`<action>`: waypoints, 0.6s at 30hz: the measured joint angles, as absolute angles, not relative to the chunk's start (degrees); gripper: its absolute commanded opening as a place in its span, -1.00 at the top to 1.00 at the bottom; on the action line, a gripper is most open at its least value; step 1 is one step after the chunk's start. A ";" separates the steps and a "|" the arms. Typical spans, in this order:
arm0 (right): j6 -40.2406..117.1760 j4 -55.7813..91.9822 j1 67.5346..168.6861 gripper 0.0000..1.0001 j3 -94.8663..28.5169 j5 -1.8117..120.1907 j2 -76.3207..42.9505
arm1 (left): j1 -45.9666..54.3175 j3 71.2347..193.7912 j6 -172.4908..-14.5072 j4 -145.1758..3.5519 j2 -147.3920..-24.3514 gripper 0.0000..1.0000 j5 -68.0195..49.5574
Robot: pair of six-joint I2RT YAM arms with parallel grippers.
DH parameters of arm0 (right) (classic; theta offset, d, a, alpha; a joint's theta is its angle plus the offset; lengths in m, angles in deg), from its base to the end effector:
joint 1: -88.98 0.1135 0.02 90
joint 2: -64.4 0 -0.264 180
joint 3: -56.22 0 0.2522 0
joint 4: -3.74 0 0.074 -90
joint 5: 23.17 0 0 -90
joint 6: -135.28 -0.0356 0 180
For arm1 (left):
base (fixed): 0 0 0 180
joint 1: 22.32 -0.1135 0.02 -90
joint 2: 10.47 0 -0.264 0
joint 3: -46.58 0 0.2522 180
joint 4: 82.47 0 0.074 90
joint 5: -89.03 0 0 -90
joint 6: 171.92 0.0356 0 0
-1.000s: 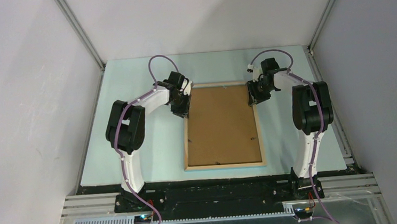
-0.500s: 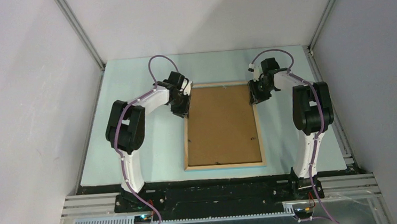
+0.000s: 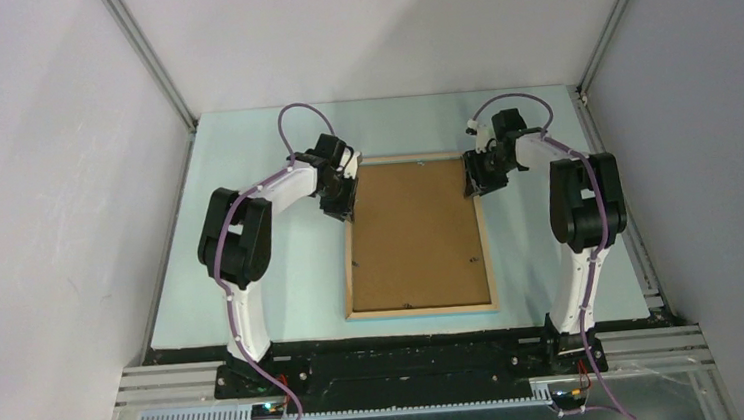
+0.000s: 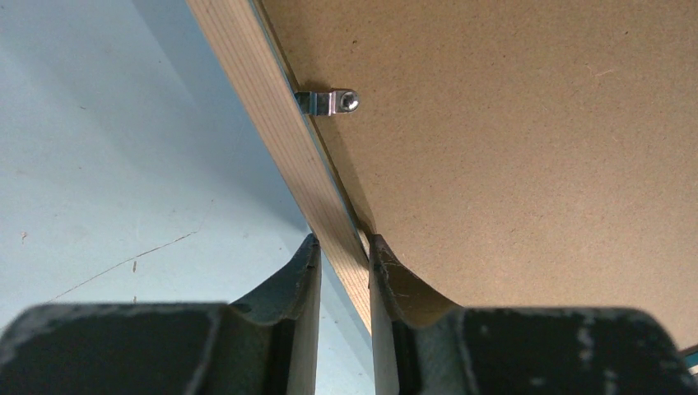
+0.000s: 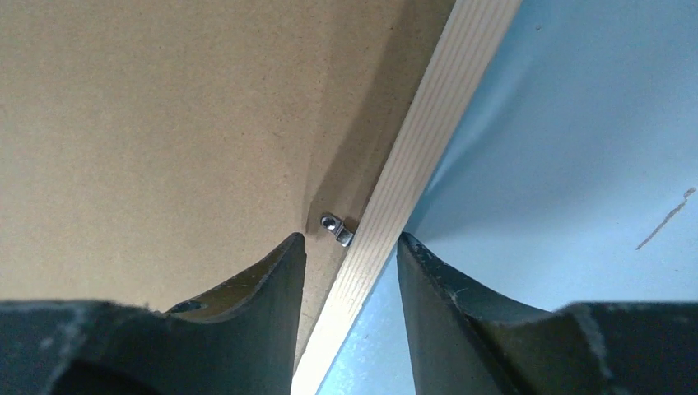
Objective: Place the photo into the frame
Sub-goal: Install the photo frame at the center of the board.
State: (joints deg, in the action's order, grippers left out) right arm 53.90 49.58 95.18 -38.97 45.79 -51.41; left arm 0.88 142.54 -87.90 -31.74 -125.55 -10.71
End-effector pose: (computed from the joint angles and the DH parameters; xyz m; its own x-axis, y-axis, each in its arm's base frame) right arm 0.4100 0.0574 0.1640 -0.8647 -0.2346 -0.4442 -0.3772 0.8872 0.2656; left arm 0.3724 -0.1662 0.1676 -0.9042 0.2758 -0.3261 0.3495 0.9167 -0.1938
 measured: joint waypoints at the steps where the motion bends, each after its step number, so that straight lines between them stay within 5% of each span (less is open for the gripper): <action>1: 53.90 49.73 94.90 -0.04 -38.97 45.05 -51.41 | 0.86 142.54 -87.90 -31.74 -125.53 1.00 -10.71; 18: 54.41 53.95 93.26 -0.03 -29.66 42.67 -42.89 | 0.79 142.54 -87.98 -31.74 -125.53 1.00 -10.77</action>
